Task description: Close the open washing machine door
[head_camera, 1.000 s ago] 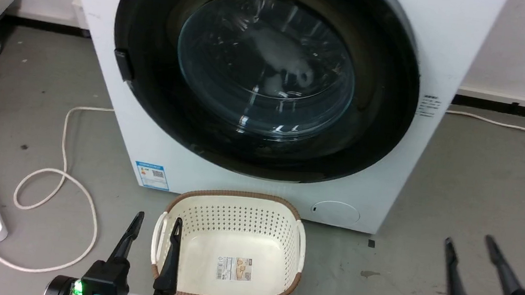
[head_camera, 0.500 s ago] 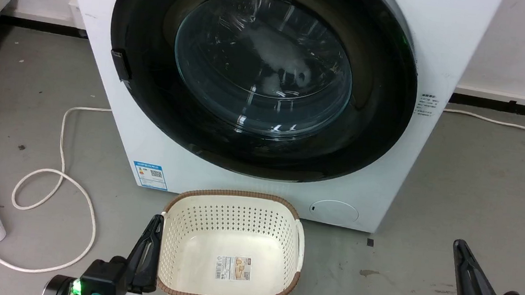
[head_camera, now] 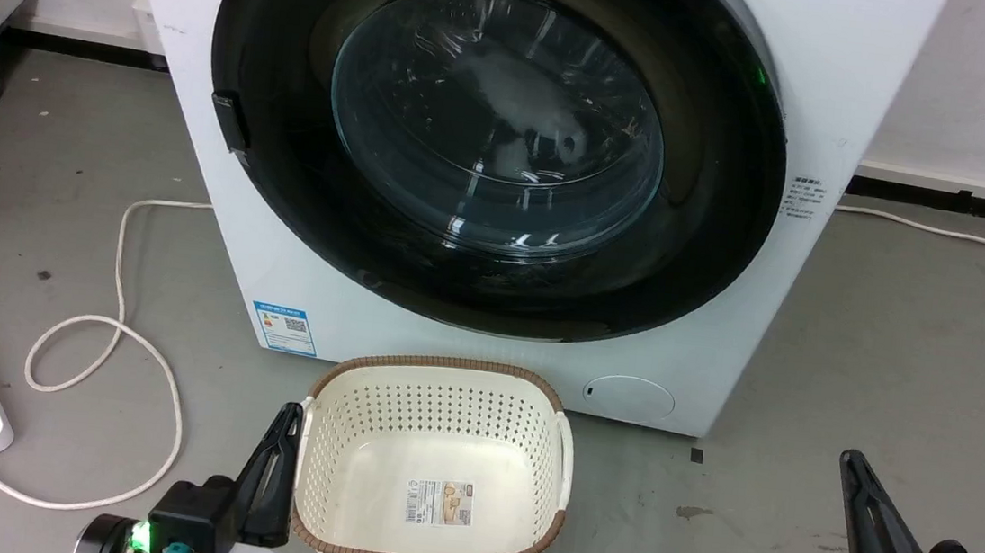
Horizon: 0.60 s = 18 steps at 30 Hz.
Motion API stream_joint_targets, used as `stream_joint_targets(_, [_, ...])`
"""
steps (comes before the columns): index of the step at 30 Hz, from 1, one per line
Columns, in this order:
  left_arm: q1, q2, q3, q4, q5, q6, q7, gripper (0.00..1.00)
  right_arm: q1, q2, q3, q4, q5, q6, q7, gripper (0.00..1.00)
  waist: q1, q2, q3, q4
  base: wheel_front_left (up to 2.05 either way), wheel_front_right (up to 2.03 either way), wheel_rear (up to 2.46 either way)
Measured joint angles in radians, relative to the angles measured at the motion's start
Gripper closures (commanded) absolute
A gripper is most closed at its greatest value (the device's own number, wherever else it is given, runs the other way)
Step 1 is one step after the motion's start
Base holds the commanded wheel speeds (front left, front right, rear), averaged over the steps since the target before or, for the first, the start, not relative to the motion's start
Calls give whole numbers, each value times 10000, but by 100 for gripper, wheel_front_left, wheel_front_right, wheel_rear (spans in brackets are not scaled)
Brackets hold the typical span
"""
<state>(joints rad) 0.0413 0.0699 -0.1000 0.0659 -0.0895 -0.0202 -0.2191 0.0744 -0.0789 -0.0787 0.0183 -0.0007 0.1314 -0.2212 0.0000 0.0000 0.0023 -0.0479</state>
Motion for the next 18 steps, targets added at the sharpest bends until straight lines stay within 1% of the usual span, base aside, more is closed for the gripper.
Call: stream_joint_targets(18, [-13, -12, 178, -111, 163, 8, 376, 100, -30, 19, 136, -8, 0, 0, 399, 100, 0, 0, -4, 81, 0, 0, 0])
